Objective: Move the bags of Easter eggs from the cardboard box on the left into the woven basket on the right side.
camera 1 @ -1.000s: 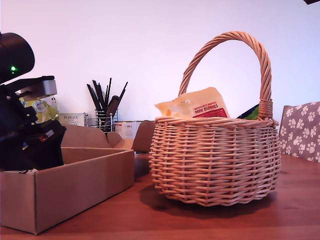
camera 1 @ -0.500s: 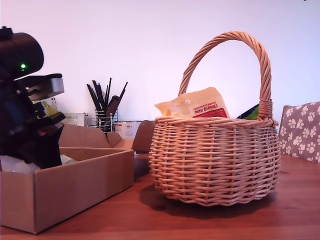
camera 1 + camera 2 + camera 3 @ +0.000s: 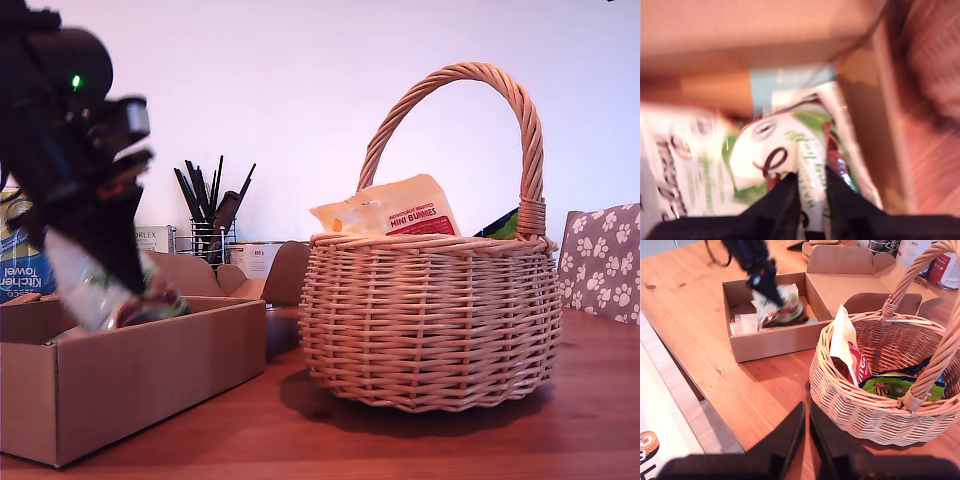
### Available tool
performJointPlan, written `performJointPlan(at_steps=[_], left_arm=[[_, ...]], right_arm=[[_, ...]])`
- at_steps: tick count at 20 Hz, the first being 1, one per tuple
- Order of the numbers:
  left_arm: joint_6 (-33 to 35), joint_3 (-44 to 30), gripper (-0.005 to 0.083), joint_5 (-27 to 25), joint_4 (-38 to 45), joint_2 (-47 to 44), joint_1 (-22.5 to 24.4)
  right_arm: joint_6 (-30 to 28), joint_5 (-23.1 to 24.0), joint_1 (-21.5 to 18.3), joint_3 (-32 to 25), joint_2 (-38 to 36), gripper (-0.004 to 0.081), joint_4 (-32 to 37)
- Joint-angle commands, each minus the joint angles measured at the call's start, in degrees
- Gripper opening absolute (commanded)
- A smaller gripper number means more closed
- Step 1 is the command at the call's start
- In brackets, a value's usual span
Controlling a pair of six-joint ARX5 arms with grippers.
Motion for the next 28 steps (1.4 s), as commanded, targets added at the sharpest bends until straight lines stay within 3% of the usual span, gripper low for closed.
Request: performJointPlan(at_steps=[1,7,11,14,17,21,28], left_arm=[[0.20,0.87,0.0013,1.14,-1.11,-0.33,0.26],[0.83,1.42,-0.0020,5.22,-1.64,-8.39,0.26],[-2.14,1.42,-0.0020,14.64,1.44,-13.18,0.04],[-7.17,1.42,-0.0020,20.06,8.59,-13.46,-3.54],[-11.26,1.42,-0.0020,18.82,19.43,-12.70,-9.86],[-17.66,1.42,-0.0020,12.11,30.62,-10.05,-16.85],[-21.55,1.42,-0.0020,9.18,37.38,-2.45,-21.18]], right_arm=[[-0.20,-0.02,0.48,-0.24,0.00,-0.0013,0.57],[-0.17,0.00,0.48,-0.24,0.00,-0.0013,0.57],[-0.20,0.00,0.48,-0.24,0.00,-0.0013,0.63],[-0.17,0.00,0.48,-0.24,0.00,-0.0013,0.63],[-0.15,0.00,0.48,-0.24,0.00,-0.0013,0.68],[-0.13,0.02,0.48,-0.24,0.00,-0.0013,1.11],[-0.13,0.00,0.48,-0.24,0.00,-0.0013,2.32]])
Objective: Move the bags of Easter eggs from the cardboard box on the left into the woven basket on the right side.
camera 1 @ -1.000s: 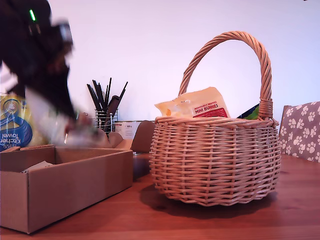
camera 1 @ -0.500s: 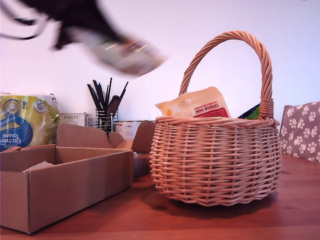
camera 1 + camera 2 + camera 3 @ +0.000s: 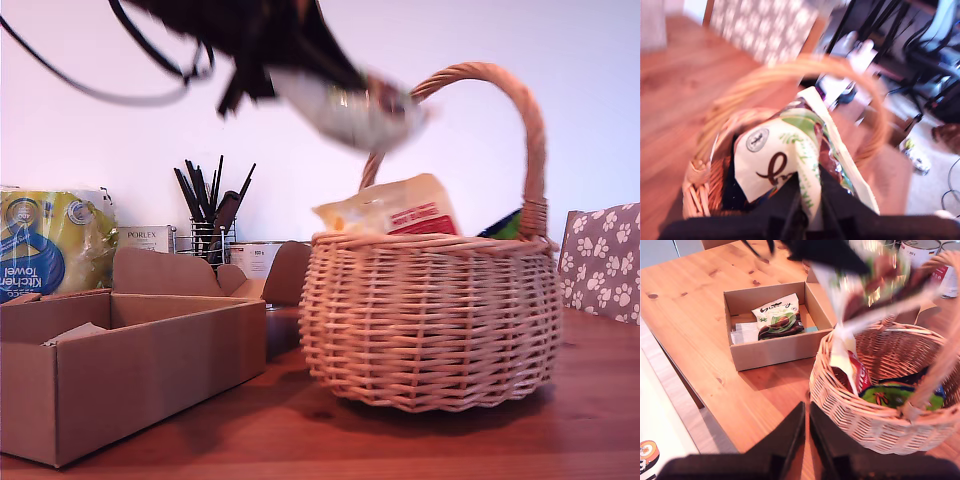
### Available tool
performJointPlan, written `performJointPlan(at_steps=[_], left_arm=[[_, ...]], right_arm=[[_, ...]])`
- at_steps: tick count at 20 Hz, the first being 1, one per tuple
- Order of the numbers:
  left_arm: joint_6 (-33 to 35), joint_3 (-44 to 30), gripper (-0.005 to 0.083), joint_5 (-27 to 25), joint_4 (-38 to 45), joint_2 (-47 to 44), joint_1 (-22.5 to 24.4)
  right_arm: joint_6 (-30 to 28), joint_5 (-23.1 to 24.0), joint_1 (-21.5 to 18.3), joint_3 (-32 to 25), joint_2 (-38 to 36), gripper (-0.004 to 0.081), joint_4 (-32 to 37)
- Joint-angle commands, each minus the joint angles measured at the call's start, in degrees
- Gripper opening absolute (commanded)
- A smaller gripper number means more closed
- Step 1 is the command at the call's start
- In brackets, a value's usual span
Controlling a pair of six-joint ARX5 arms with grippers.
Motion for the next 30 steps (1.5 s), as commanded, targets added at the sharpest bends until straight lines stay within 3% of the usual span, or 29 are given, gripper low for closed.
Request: performJointPlan(at_steps=[1,6,10,11,13,15,20,26,29,30], left_arm=[[-1.22,0.22,-0.0020,-0.44,3.54,1.33,-0.92],[-4.83,0.22,-0.0020,-2.45,11.91,6.73,-3.08],[-5.84,0.33,-0.0008,-8.96,17.59,10.93,-5.29],[-6.16,0.33,0.0045,-10.73,18.43,11.45,-5.75],[-6.10,0.35,0.0255,-16.26,18.69,11.45,-6.86],[-5.18,0.59,0.0343,-17.92,19.17,11.45,-7.54],[-4.61,1.49,0.0341,-13.84,16.85,11.37,-7.54],[3.65,6.25,0.0211,-12.13,1.03,7.30,-7.30],[8.72,7.19,0.0008,-12.24,-5.07,2.56,-6.40],[10.36,7.19,-0.0017,-13.11,-8.41,0.70,-5.73]], right_arm=[[-0.13,0.00,0.48,-0.24,0.00,-0.0013,0.59],[-0.15,0.00,0.48,-0.24,0.00,-0.0013,0.98],[-0.13,0.00,0.48,-0.24,0.00,-0.0013,1.03],[-0.11,0.00,0.48,-0.24,0.00,-0.0013,1.01],[-0.07,0.00,0.48,-0.24,0.00,-0.0013,1.01],[0.24,-0.02,0.48,-0.24,0.00,-0.0013,0.98],[0.24,-0.02,0.48,-0.24,0.00,-0.0013,0.92],[0.26,0.00,0.48,-0.24,0.00,-0.0013,0.57],[0.26,0.00,0.48,-0.24,0.00,-0.0013,0.55],[0.26,0.00,0.48,-0.24,0.00,-0.0013,0.57]])
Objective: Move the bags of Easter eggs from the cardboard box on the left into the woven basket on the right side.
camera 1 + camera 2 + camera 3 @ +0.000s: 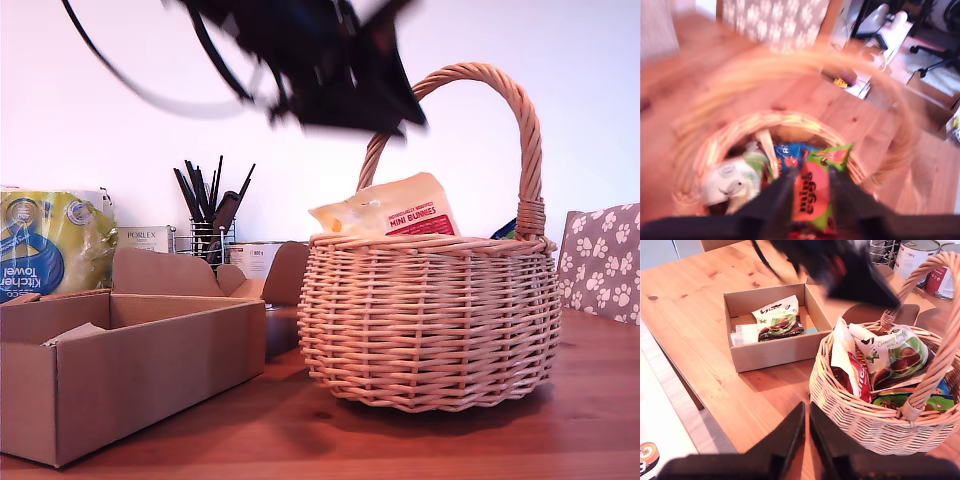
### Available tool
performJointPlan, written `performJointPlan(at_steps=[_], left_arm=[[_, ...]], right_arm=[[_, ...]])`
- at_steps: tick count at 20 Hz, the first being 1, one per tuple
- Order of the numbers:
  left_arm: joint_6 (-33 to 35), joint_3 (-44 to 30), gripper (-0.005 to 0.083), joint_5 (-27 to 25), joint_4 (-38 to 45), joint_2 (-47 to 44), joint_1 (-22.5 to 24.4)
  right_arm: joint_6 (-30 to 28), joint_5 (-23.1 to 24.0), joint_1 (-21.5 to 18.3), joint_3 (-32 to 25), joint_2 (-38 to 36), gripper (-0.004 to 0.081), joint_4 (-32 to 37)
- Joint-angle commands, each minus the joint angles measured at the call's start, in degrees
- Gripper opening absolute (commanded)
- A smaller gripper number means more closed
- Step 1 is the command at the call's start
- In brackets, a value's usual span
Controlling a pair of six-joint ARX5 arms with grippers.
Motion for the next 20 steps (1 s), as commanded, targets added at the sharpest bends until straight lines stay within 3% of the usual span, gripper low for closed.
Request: performJointPlan(at_steps=[1,4,8,14,17,18,19,20], left_arm=[[3.80,0.15,-0.0020,-1.81,-5.31,-2.89,1.27],[8.02,-1.38,-0.0020,-5.90,-13.64,-7.39,4.52],[9.18,-9.51,-0.0020,-5.77,-13.40,-14.93,11.47],[12.92,-22.71,-0.0020,-1.42,-10.95,-24.68,23.41],[16.28,-24.55,-0.0002,-1.01,-13.99,-26.23,27.02],[16.20,-24.55,0.0149,-0.59,-14.43,-25.73,27.41],[16.24,-24.55,0.0489,-0.87,-14.45,-24.68,27.36],[17.03,-24.55,0.0766,-1.53,-14.08,-23.69,27.36]], right_arm=[[0.17,0.00,0.48,-0.24,0.00,-0.0013,0.26],[0.15,0.02,0.48,-0.24,0.00,-0.0013,0.26],[0.15,0.02,0.48,-0.24,0.00,-0.0013,0.26],[0.15,0.00,0.48,-0.24,0.00,-0.0013,0.17],[0.15,0.00,0.48,-0.24,0.00,-0.0013,0.15],[0.15,0.00,0.48,-0.24,0.00,-0.0013,0.07],[0.15,0.00,0.48,-0.24,0.00,-0.0013,0.02],[0.13,0.00,0.48,-0.24,0.00,-0.0013,0.11]])
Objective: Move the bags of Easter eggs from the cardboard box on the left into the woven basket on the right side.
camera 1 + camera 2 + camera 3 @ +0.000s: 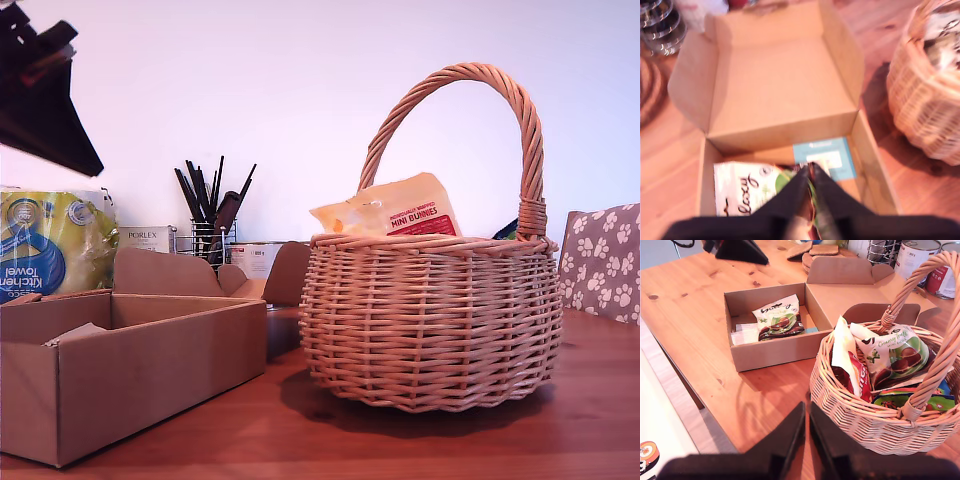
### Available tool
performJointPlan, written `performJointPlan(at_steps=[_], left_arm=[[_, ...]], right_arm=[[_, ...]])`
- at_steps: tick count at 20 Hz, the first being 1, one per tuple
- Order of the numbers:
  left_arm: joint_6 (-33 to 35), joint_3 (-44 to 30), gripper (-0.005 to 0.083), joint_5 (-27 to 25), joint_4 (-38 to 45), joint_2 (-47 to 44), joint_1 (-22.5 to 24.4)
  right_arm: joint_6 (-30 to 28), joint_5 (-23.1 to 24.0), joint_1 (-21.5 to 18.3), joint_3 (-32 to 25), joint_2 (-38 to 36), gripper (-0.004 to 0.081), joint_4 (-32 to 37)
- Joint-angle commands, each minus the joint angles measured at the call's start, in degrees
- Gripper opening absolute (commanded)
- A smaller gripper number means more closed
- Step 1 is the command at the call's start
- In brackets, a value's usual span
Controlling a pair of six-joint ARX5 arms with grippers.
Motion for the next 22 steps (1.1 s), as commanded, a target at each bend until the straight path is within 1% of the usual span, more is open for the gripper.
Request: performJointPlan(at_steps=[1,2,5,9,12,16,19,22], left_arm=[[1.60,-0.87,0.0764,-0.28,0.79,2.84,-0.48],[1.60,-0.87,0.0745,-0.96,1.68,4.22,-0.61],[1.46,-0.87,0.0746,-3.91,4.70,8.46,-0.72],[1.44,-0.87,0.0746,-5.57,7.43,13.70,-0.72],[1.38,-0.85,0.0748,-7.45,7.39,17.84,-0.83],[1.40,-0.81,0.0748,-9.75,8.57,22.58,-0.83],[0.66,-0.81,0.0748,-9.62,8.00,25.31,-0.83],[-0.26,-0.81,0.0748,-7.41,7.28,28.13,-0.81]], right_arm=[[0.13,0.00,0.48,-0.24,0.00,-0.0013,0.39],[0.13,-0.02,0.48,-0.24,0.02,-0.0013,0.42],[0.15,-0.02,0.48,-0.24,0.07,-0.0013,0.48],[0.39,-0.33,0.48,-0.24,0.39,-0.0013,1.53],[0.24,-4.13,0.59,-0.24,0.68,-0.0013,5.35],[-0.24,-4.55,0.59,-0.24,2.49,-0.0013,6.19],[-0.31,-4.59,0.59,-0.24,4.42,-0.0013,6.49],[-0.94,-4.74,0.59,-0.24,6.16,-0.0013,6.88]])
